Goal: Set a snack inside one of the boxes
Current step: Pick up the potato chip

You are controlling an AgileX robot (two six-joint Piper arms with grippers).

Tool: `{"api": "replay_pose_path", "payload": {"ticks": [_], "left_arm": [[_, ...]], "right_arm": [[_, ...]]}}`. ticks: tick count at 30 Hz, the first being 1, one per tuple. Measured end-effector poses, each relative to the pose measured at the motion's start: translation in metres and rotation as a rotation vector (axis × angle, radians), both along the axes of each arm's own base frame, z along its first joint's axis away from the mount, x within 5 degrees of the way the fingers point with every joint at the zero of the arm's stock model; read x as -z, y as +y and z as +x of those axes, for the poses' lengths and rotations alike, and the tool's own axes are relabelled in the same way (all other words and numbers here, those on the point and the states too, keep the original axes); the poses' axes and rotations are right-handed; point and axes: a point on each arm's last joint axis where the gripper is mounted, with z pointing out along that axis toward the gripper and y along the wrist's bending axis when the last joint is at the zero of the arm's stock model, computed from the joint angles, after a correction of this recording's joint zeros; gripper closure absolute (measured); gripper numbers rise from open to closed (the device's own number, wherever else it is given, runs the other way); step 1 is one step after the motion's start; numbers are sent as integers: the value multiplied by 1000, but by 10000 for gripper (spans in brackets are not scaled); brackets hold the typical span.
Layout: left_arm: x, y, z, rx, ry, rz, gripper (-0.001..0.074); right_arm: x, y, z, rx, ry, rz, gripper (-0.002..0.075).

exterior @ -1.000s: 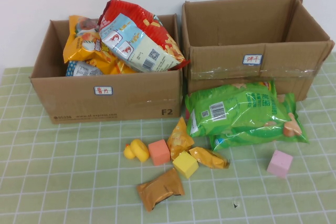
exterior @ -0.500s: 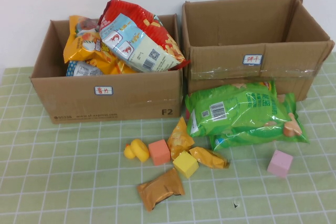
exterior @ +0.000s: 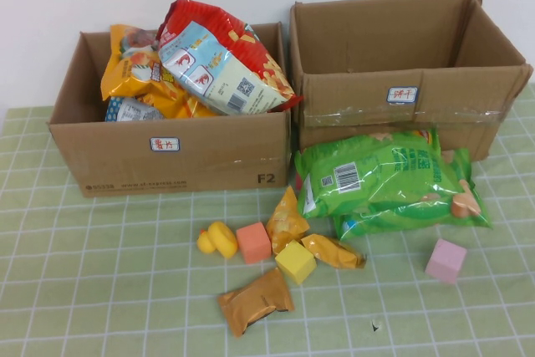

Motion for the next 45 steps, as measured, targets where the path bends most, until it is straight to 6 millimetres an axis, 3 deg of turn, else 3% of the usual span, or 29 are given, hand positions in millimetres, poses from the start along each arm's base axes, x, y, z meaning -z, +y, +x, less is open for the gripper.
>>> {"api": "replay_pose_path", "payload": {"ticks": [7, 12, 18, 22, 28, 31, 39, 42, 45], "left_arm": [[0, -1, 0, 1, 2, -18, 736], [0, -1, 0, 1, 2, -20, 736], [0, -1, 0, 1, 4, -23, 736], [5, -1, 0, 1, 13, -23, 736], [12, -1, 2, -1, 9, -23, 736], [12, -1, 2, -1, -1, -24, 736], [7, 0, 3, -5, -58, -26, 736], [5, 0, 3, -5, -74, -24, 736], [5, 0, 3, -5, -75, -23, 736]], "right_arm": [[-3, 2, 38, -8, 220, -16, 728], [-4, 9, 80, -62, 468, -53, 728], [-3, 34, 140, -203, 590, -183, 710], [4, 56, 178, -263, 606, -232, 577], [27, 80, 231, -262, 714, -115, 232], [37, 89, 250, -278, 792, -64, 176], [49, 105, 289, -336, 840, -44, 158], [57, 108, 296, -340, 861, -30, 204], [64, 111, 300, -337, 884, 11, 310]]}}
